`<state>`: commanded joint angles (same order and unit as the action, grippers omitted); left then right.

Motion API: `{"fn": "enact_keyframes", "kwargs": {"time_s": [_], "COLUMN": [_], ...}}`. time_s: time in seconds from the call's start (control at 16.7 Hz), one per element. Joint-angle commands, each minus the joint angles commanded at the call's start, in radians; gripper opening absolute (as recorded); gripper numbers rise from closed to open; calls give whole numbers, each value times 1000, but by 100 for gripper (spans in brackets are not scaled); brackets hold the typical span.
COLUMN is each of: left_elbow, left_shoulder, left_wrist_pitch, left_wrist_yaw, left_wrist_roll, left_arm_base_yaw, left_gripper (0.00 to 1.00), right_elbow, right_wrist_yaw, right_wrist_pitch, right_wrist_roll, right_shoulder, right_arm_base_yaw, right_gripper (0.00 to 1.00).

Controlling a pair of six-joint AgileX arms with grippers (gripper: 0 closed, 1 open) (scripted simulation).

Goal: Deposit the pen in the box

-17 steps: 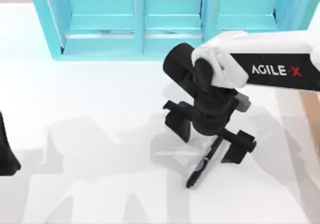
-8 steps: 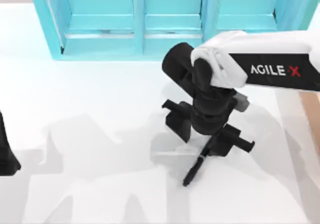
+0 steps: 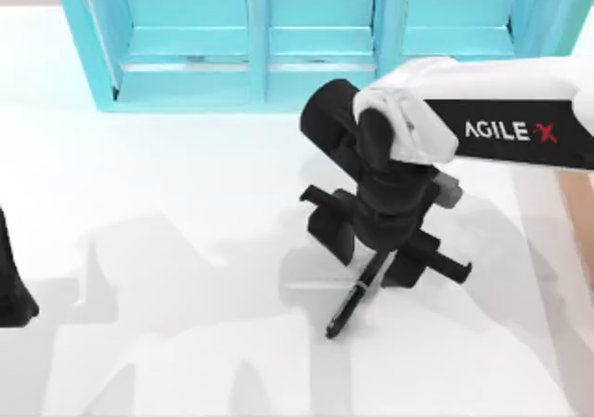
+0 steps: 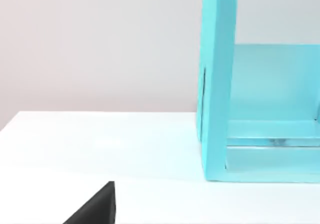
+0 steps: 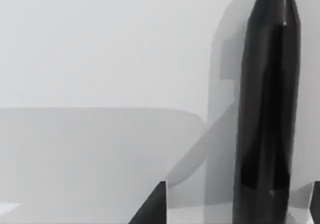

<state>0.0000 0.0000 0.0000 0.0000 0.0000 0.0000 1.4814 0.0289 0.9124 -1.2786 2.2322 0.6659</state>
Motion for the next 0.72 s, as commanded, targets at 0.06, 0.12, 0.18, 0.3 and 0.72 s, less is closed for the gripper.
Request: {"fn": "enact_keyframes", "kwargs": {"time_s": [0.06, 0.12, 0.18, 0.3, 0.72], "left_elbow": [0, 0, 0, 0, 0], "left_shoulder": [0, 0, 0, 0, 0], "left_wrist_pitch": [0, 0, 0, 0, 0], "left_wrist_yaw": [0, 0, 0, 0, 0], "left_wrist_roll": [0, 0, 0, 0, 0], "left_arm_base_yaw": [0, 0, 0, 0, 0], "left_gripper": [100, 100, 100, 100, 100], "right_elbow": [0, 37, 39, 67, 251], "right_wrist_yaw": [0, -16, -16, -15, -15], "right_wrist_pitch": [0, -5, -2, 34, 295], "right_wrist_roll": [0, -9, -9, -9, -7], "right_shoulder": [0, -54, -55, -64, -132], "right_arm_base_yaw": [0, 3, 3, 3, 1], "right_gripper": [0, 0, 0, 0, 0]}}
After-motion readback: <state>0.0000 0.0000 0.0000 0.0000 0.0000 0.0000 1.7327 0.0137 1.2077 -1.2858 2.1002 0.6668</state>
